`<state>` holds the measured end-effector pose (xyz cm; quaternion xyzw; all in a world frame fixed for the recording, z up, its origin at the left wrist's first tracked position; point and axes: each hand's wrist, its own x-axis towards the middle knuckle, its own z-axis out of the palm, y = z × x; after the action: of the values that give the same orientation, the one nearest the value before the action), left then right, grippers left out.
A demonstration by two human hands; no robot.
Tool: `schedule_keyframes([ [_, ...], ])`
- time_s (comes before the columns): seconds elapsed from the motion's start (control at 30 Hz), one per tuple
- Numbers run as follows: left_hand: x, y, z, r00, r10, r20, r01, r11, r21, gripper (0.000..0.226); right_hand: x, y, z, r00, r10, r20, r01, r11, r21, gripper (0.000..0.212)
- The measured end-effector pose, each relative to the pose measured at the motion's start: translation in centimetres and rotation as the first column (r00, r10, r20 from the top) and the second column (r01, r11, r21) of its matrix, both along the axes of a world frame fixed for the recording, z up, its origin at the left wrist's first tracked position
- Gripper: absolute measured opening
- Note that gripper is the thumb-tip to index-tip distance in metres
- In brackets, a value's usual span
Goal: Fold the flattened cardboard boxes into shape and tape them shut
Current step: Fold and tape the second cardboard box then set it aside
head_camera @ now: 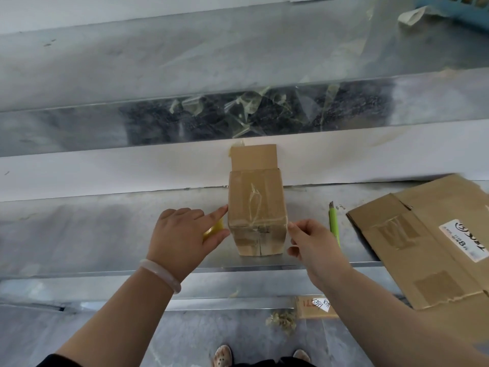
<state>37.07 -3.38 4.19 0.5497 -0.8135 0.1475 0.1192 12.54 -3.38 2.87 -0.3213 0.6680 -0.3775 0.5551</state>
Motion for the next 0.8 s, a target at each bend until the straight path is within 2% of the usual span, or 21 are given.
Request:
schedule_keyframes([
  [0.1,-0.4,0.1,-0.1,0.999,0.020,-0.041,-0.019,1.000,0.014,0.054,0.5,0.3,-0.7,0.992,-0.083,0.094,0.082,0.996,0.018,0.013],
  [0.17,-0.5,0.3,-0.3,0.997,0.027,-0.068,-0.026,0.999,0.025,0.054,0.7,0.3,-1.0,0.944,-0.177,0.278,0.160,0.984,0.083,0.011],
  [0.23,-0.6,0.4,-0.4,0.996,0.033,-0.083,-0.030,0.999,0.034,0.054,0.6,0.3,-1.1,0.856,-0.254,0.450,0.202,0.966,0.161,0.010],
  [0.37,-0.6,0.4,-0.4,0.994,0.047,-0.102,-0.044,0.998,0.036,0.053,0.2,0.4,-1.7,0.789,-0.331,0.518,0.240,0.942,0.236,0.008],
  [0.4,-0.7,0.4,-0.4,0.993,0.044,-0.107,-0.041,0.999,0.033,0.053,0.0,0.5,-1.9,0.805,-0.340,0.485,0.259,0.939,0.228,0.013],
  [0.43,-0.7,0.4,-0.4,0.993,0.042,-0.112,-0.039,0.999,0.031,0.053,-0.1,0.7,-2.0,0.862,-0.321,0.391,0.274,0.946,0.174,0.017],
  [0.5,-0.6,0.3,-0.4,0.992,0.040,-0.121,-0.036,0.999,0.030,0.052,-0.3,1.0,-1.5,0.979,-0.203,0.013,0.203,0.975,-0.093,0.024],
  [0.53,-0.6,0.3,-0.5,0.992,0.037,-0.124,-0.034,0.999,0.028,0.052,-0.3,1.1,-0.8,0.971,-0.155,-0.181,0.100,0.955,-0.281,0.028],
  [0.57,-0.6,0.3,-0.5,0.991,0.034,-0.127,-0.031,0.999,0.025,0.052,-0.2,1.2,0.1,0.936,-0.116,-0.333,-0.053,0.887,-0.459,0.033],
  [0.6,-0.5,0.3,-0.5,0.991,0.032,-0.128,-0.029,0.999,0.022,0.053,0.0,1.0,0.7,0.886,-0.072,-0.457,-0.231,0.788,-0.571,0.039],
  [0.67,-0.5,0.3,-0.5,0.991,0.029,-0.131,-0.026,0.999,0.019,0.053,0.1,0.3,0.6,0.774,0.061,-0.630,-0.530,0.607,-0.593,0.051],
  [0.7,-0.5,0.3,-0.5,0.991,0.026,-0.133,-0.024,1.000,0.016,0.054,0.3,0.0,0.2,0.736,0.157,-0.659,-0.616,0.558,-0.556,0.055],
  [0.73,-0.4,0.2,-0.6,0.990,0.022,-0.136,-0.021,1.000,0.014,0.054,0.5,-0.2,-0.4,0.717,0.242,-0.653,-0.661,0.534,-0.527,0.058],
  [0.8,-0.5,0.2,-0.7,0.989,0.017,-0.145,-0.015,1.000,0.017,0.054,0.6,-0.5,-1.6,0.709,0.301,-0.638,-0.684,0.515,-0.517,0.063],
])
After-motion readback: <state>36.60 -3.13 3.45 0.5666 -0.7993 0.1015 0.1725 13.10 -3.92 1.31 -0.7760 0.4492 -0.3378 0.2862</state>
